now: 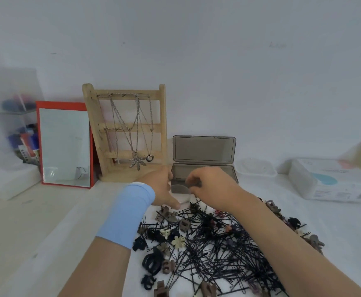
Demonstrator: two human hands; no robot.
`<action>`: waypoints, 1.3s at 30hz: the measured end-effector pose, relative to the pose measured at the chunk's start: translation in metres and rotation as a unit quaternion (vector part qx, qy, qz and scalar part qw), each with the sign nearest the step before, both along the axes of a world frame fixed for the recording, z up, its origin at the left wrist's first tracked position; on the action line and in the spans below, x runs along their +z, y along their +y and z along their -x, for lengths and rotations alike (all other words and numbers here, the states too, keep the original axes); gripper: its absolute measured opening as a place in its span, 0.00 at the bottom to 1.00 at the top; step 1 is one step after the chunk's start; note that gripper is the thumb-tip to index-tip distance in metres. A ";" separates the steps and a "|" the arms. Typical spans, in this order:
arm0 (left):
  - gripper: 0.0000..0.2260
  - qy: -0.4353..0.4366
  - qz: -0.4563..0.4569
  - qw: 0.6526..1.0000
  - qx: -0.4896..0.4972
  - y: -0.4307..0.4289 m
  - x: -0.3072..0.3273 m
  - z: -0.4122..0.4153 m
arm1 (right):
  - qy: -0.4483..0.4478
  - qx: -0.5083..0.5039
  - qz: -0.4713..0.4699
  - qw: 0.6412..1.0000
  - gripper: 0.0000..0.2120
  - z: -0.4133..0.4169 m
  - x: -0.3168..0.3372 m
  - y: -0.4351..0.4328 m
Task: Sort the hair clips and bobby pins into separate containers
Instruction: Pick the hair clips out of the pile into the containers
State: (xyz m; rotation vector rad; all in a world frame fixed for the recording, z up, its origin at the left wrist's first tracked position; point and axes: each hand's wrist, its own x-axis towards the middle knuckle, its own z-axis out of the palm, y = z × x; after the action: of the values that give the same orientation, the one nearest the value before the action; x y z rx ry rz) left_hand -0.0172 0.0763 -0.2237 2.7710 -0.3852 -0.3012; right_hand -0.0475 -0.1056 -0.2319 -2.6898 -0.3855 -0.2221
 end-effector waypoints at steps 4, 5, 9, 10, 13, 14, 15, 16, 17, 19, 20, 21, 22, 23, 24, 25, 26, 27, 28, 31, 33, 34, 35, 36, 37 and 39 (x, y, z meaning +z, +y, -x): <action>0.34 -0.045 0.059 0.997 -0.036 0.003 0.007 0.002 | 0.038 0.015 -0.040 0.998 0.14 0.005 -0.003 0.003; 0.34 -0.058 0.082 0.994 -0.053 0.004 0.012 0.003 | 0.041 0.017 -0.055 0.997 0.15 0.006 -0.002 0.003; 0.34 -0.093 0.160 0.976 -0.119 0.000 0.027 0.010 | 0.107 0.041 -0.210 0.971 0.14 0.012 0.007 -0.006; 0.33 -0.099 0.165 0.972 -0.133 -0.002 0.027 0.012 | 0.131 0.047 -0.251 0.958 0.13 0.013 0.009 -0.009; 0.33 -0.119 0.143 0.970 -0.156 -0.010 0.028 0.018 | 0.206 0.070 -0.310 0.925 0.15 0.017 0.009 -0.019; 0.34 -0.126 0.130 0.971 -0.157 -0.011 0.029 0.019 | 0.225 0.080 -0.318 0.918 0.15 0.018 0.008 -0.021; 0.34 -0.134 0.120 0.971 -0.158 -0.013 0.030 0.020 | 0.234 0.084 -0.319 0.914 0.15 0.019 0.008 -0.024; 0.34 -0.142 0.110 0.971 -0.158 -0.013 0.031 0.020 | 0.233 0.079 -0.312 0.918 0.15 0.019 0.009 -0.025; 0.34 -0.152 0.101 0.970 -0.158 -0.014 0.032 0.021 | 0.224 0.068 -0.299 0.925 0.16 0.019 0.010 -0.027; 0.34 -0.166 0.084 0.969 -0.160 -0.013 0.032 0.021 | 0.198 0.045 -0.266 0.942 0.18 0.017 0.012 -0.029; 0.34 -0.168 0.079 0.969 -0.162 -0.012 0.032 0.021 | 0.185 0.036 -0.245 0.951 0.19 0.016 0.012 -0.028; 0.33 -0.171 0.075 0.969 -0.162 -0.010 0.032 0.020 | 0.170 0.027 -0.220 0.960 0.19 0.016 0.012 -0.027; 0.33 -0.174 0.071 0.969 -0.162 -0.009 0.032 0.019 | 0.154 0.018 -0.198 0.968 0.18 0.015 0.012 -0.026; 0.33 -0.177 0.068 0.969 -0.159 -0.007 0.032 0.017 | 0.136 0.010 -0.182 0.974 0.16 0.015 0.012 -0.023; 0.33 -0.179 0.067 0.970 -0.153 -0.005 0.033 0.015 | 0.118 0.011 -0.170 0.978 0.15 0.015 0.012 -0.021; 0.32 -0.175 0.074 0.971 -0.145 -0.002 0.033 0.012 | 0.106 0.024 -0.162 0.981 0.14 0.016 0.012 -0.019; 0.31 -0.161 0.094 0.973 -0.138 0.000 0.032 0.011 | 0.108 0.046 -0.158 0.980 0.12 0.016 0.011 -0.018; 0.30 -0.139 0.122 0.974 -0.132 0.001 0.031 0.009 | 0.121 0.074 -0.161 0.977 0.09 0.017 0.010 -0.017; 0.28 -0.116 0.151 0.974 -0.125 0.001 0.029 0.009 | 0.141 0.099 -0.164 0.971 0.06 0.017 0.008 -0.016; 0.19 -0.103 0.205 0.968 -0.098 -0.001 0.022 0.008 | 0.176 0.143 -0.182 0.957 0.04 0.019 0.003 -0.017; 0.13 -0.116 0.227 0.963 -0.089 -0.005 0.020 0.007 | 0.210 0.164 -0.258 0.928 0.03 0.020 0.003 -0.018; 0.12 -0.116 0.242 0.959 -0.091 -0.008 0.020 0.008 | 0.223 0.172 -0.292 0.914 0.03 0.020 0.005 -0.020; 0.13 -0.110 0.258 0.956 -0.092 -0.010 0.020 0.008 | 0.230 0.178 -0.311 0.905 0.04 0.020 0.006 -0.022; 0.13 -0.099 0.272 0.953 -0.093 -0.012 0.020 0.009 | 0.236 0.180 -0.315 0.901 0.05 0.021 0.008 -0.023; 0.12 -0.084 0.282 0.951 -0.093 -0.013 0.020 0.009 | 0.243 0.179 -0.310 0.902 0.05 0.021 0.010 -0.023; 0.08 -0.047 0.286 0.952 -0.100 -0.009 0.019 0.007 | 0.236 0.145 -0.271 0.922 0.06 0.021 0.014 -0.025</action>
State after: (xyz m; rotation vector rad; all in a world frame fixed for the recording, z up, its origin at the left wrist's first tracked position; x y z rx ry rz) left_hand -0.0239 0.0677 -0.2049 2.1837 -0.6628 -0.0807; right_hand -0.0689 -0.1303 -0.2179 -2.0167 -0.4775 0.3564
